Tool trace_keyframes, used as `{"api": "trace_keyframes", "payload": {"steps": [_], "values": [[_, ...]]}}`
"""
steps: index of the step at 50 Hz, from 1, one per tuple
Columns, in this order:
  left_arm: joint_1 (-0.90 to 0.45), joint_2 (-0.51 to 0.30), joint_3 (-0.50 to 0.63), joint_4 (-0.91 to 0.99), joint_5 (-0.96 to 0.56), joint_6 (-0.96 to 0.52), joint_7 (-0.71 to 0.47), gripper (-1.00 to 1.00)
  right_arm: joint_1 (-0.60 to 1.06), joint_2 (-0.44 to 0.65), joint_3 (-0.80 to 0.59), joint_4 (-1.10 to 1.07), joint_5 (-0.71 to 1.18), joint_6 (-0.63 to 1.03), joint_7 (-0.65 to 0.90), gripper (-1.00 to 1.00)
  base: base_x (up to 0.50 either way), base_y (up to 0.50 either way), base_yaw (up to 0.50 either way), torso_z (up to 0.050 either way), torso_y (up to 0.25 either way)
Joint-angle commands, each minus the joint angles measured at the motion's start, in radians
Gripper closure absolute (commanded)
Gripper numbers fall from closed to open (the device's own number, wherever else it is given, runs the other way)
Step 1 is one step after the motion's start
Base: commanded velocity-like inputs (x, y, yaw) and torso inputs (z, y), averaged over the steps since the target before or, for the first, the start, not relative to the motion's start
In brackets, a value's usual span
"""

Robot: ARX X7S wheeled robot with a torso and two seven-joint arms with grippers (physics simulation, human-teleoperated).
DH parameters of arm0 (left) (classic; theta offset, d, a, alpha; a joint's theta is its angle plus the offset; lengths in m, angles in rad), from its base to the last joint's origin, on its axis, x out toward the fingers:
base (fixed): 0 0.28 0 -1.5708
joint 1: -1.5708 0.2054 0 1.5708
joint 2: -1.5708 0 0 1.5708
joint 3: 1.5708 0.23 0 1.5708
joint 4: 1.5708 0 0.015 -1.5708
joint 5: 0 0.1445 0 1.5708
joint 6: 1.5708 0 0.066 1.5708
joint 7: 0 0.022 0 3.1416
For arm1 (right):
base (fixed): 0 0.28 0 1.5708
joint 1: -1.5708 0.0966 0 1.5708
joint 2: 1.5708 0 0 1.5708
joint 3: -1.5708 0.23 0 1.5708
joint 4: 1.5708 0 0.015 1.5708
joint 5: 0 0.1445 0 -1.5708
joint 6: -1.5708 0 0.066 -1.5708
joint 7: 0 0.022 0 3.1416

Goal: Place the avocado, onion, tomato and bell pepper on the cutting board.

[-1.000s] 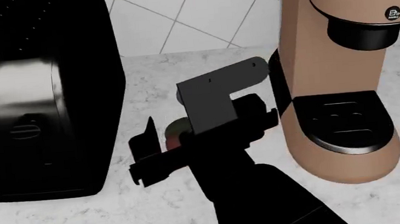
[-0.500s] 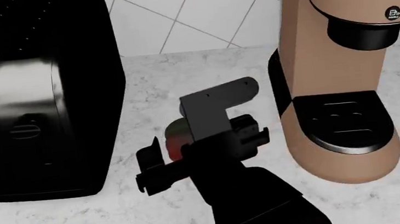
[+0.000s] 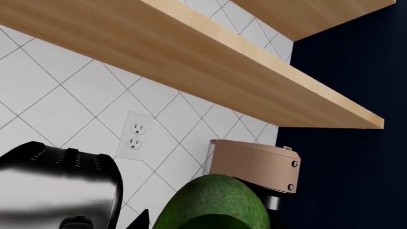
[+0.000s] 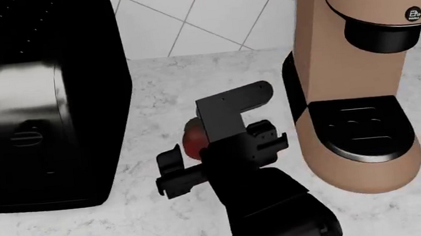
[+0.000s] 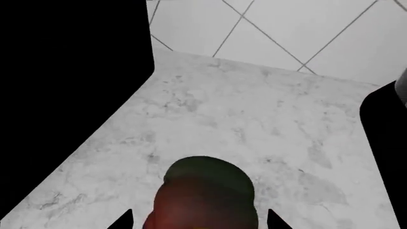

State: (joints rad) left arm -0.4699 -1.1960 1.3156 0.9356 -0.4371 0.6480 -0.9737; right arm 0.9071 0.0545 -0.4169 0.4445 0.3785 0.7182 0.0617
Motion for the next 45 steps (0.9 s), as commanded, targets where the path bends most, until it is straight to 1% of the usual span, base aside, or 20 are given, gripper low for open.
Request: {"api": "trace_keyframes", "payload": {"steps": [1, 10, 13, 15, 19, 24, 27, 33, 40, 42, 45], "values": [[-0.005, 0.019, -0.019, -0.015, -0.004, 0.032, 0.045, 1.0, 0.008, -0.029, -0.041, 0.094, 0.035, -0.037, -0.044, 1.0, 0.0, 0.0, 0.0, 0.0, 0.0], [-0.004, 0.019, -0.02, -0.013, -0.004, 0.031, 0.044, 1.0, 0.004, -0.014, -0.046, 0.047, 0.053, -0.027, 0.0, 1.0, 0.0, 0.0, 0.0, 0.0, 0.0], [0.001, 0.011, -0.022, -0.01, 0.002, 0.041, 0.041, 1.0, -0.023, 0.012, -0.049, -0.095, 0.065, 0.017, 0.037, 1.0, 0.0, 0.0, 0.0, 0.0, 0.0], [0.001, 0.015, -0.021, -0.009, 0.004, 0.037, 0.042, 1.0, -0.041, 0.033, -0.038, -0.228, 0.084, 0.069, 0.077, 1.0, 0.0, 0.0, 0.0, 0.0, 0.0], [0.001, 0.016, -0.021, -0.003, 0.008, 0.029, 0.039, 1.0, -0.054, 0.066, -0.029, -0.416, 0.114, 0.155, 0.126, 1.0, 0.0, 0.0, 0.0, 0.0, 0.0], [0.0, 0.018, -0.022, -0.007, 0.002, 0.029, 0.042, 1.0, -0.097, 0.108, 0.0, -0.619, 0.145, 0.215, 0.183, 1.0, 0.0, 0.0, 0.0, 0.0, 0.0], [-0.003, 0.023, -0.024, -0.015, -0.004, 0.027, 0.04, 1.0, -0.177, 0.154, 0.031, -0.751, 0.151, 0.163, 0.196, 1.0, 0.0, 0.0, 0.0, 0.0, 0.0], [-0.01, 0.041, -0.024, -0.022, -0.012, 0.001, 0.036, 1.0, -0.276, 0.209, 0.056, -0.852, 0.155, 0.125, 0.21, 1.0, 0.0, 0.0, 0.0, 0.0, 0.0], [-0.026, 0.074, -0.027, -0.045, -0.042, -0.038, 0.031, 1.0, -0.374, 0.262, 0.077, -0.917, 0.144, 0.061, 0.209, 1.0, 0.0, 0.0, 0.0, 0.0, 0.0], [-0.03, 0.08, -0.03, -0.06, -0.056, -0.037, 0.027, 1.0, -0.408, 0.282, 0.062, -0.922, 0.112, 0.005, 0.196, 1.0, 0.0, 0.0, 0.0, 0.0, 0.0], [-0.031, 0.078, -0.035, -0.073, -0.06, -0.041, 0.019, 1.0, -0.467, 0.303, 0.079, -0.934, 0.092, -0.063, 0.195, 1.0, 0.0, 0.0, 0.0, 0.0, 0.0]]}}
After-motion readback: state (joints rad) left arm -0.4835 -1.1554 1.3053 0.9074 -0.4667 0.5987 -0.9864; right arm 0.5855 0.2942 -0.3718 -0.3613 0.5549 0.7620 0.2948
